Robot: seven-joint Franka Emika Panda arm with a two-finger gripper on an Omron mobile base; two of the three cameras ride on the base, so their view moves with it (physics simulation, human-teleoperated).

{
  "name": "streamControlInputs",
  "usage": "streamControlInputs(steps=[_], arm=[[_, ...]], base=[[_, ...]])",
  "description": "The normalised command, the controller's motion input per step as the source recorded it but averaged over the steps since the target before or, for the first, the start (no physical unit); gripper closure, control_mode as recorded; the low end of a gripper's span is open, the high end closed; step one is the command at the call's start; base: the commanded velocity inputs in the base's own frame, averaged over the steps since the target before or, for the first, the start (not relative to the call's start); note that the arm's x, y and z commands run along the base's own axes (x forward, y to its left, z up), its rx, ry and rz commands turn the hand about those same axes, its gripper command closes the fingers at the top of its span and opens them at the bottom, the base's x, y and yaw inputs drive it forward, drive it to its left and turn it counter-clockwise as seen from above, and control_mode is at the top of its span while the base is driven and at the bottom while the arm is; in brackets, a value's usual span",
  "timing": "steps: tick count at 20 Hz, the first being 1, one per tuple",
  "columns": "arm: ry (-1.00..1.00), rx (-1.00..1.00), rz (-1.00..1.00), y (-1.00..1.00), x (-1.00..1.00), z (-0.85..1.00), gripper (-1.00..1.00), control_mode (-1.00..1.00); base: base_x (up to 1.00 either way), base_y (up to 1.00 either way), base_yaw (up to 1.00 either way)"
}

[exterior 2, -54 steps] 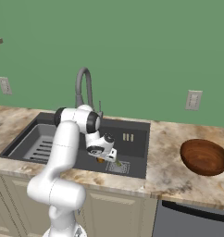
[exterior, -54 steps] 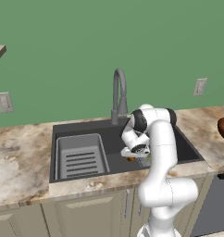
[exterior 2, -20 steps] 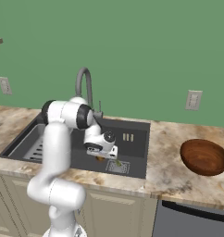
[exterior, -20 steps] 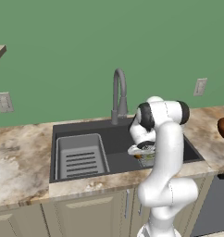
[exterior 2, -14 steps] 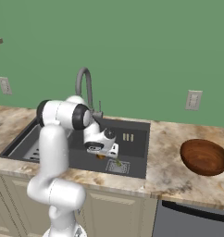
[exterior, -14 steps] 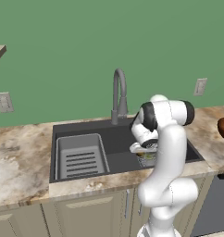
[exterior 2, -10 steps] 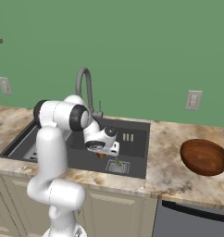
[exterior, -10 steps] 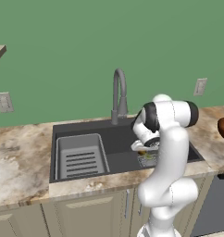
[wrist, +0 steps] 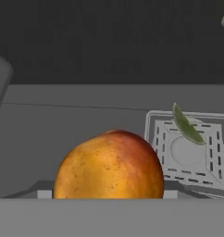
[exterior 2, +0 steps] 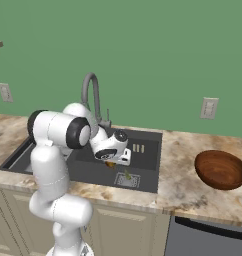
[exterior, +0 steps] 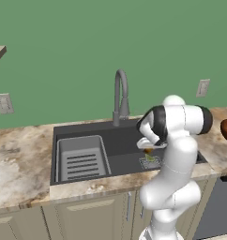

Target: Remove the mango and lemon wedge from the sink. Then move the bowl and cup from the counter to the sink for washing.

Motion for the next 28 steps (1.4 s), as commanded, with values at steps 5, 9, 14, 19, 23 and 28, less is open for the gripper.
streamControlInputs(steps=[5,9,14,19,23,28], arm=[[0.05,0.00,0.00,-0.13,-0.19,0.42,1.00,-1.00],[0.04,0.00,0.00,-0.11,-0.23,0.41,1.00,-1.00],[0.04,0.00,0.00,-0.11,-0.23,0.42,1.00,-1.00],[0.02,0.00,0.00,-0.13,-0.22,0.43,1.00,-1.00],[0.02,0.00,0.00,-0.13,-0.21,0.44,1.00,-1.00],[0.01,-0.09,0.00,-0.12,-0.18,0.46,1.00,-1.00]], base=[[0.00,0.00,0.00],[0.00,0.00,0.00],[0.00,0.00,0.00],[0.00,0.00,0.00],[0.00,0.00,0.00],[0.00,0.00,0.00]])
